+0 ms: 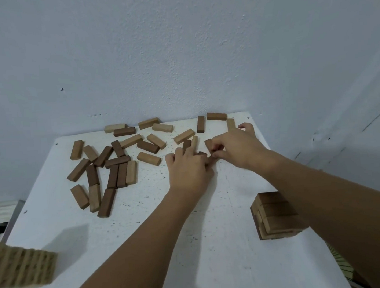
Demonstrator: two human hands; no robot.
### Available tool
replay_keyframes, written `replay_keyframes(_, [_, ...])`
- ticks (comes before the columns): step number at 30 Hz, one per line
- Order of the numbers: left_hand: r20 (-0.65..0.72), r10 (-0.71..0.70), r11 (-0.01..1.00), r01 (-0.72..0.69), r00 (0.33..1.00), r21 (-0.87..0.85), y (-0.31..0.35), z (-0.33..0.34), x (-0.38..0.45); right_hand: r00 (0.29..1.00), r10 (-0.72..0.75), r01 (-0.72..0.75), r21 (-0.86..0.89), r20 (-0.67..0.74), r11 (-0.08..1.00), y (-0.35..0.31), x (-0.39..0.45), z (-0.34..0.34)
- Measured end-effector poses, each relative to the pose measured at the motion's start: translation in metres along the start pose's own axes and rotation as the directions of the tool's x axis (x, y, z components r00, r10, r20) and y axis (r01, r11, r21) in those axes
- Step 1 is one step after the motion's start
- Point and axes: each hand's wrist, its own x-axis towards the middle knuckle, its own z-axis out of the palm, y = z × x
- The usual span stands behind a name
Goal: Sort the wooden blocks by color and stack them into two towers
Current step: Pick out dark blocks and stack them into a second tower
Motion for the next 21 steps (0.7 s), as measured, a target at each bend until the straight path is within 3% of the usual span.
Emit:
replay_keyframes(11, [-0.086,-0.103,0.990,0.094,0.991,-0.103,-0.059,-0.013,-0.085,0.983,-0.073,0.086,-0.071,0.170,0.994,-0.056,-0.017,-0.003])
replay_keyframes(21, [-0.016,-0.233,0.961,0.228,0.972,-0.154,-0.097,-0.034,-0.150,0.983,-0.092,0.096,-0.023,0.156,0.995,-0.112,-0.079,0.014])
